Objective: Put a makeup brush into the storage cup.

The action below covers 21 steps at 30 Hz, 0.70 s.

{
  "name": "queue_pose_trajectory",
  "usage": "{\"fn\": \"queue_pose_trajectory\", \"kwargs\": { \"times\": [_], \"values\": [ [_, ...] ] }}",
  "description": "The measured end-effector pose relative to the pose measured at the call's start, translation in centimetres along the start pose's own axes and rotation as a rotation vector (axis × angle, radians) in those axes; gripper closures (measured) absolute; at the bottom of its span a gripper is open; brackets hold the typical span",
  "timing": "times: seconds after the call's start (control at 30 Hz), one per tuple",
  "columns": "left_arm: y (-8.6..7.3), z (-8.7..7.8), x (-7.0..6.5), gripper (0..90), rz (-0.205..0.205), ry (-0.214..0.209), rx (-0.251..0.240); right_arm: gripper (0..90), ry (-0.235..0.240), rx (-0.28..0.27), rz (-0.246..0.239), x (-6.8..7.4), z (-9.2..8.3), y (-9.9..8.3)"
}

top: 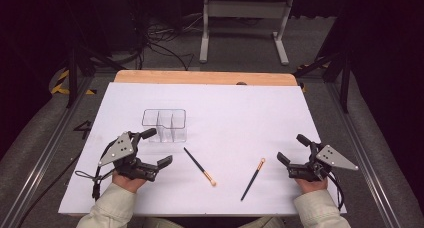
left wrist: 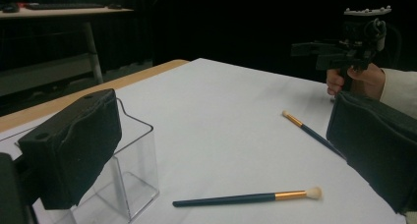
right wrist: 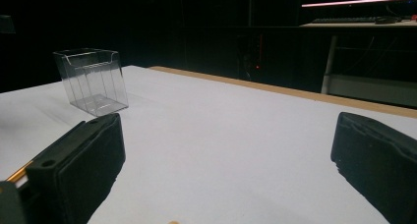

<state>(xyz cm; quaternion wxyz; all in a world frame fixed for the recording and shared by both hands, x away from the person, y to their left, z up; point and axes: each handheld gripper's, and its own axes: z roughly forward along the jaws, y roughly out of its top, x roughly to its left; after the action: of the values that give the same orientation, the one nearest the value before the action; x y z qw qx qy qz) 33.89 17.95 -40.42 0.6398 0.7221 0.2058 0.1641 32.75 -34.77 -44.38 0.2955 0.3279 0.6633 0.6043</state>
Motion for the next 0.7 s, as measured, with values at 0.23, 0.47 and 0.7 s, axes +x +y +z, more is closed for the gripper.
{"fn": "queue_pose_trajectory", "kwargs": {
  "times": [0.23, 0.47, 0.7],
  "values": [
    [1.6, 0.8, 0.2, 0.9, -0.004, -0.015, 0.039, 0.1, 0.005, 0.0, 0.003, 0.0, 0.0, 0.0],
    [3.1, 1.9, 0.4, 1.3, 0.015, -0.097, 0.12, 0.2, 0.007, 0.0, 0.006, 0.0, 0.0, 0.0],
    [4.6, 3.4, -0.4, 1.2, 0.131, -0.132, 0.259, 0.2, 0.01, 0.002, 0.007, 0.0, 0.0, 0.0]
  ]
}}
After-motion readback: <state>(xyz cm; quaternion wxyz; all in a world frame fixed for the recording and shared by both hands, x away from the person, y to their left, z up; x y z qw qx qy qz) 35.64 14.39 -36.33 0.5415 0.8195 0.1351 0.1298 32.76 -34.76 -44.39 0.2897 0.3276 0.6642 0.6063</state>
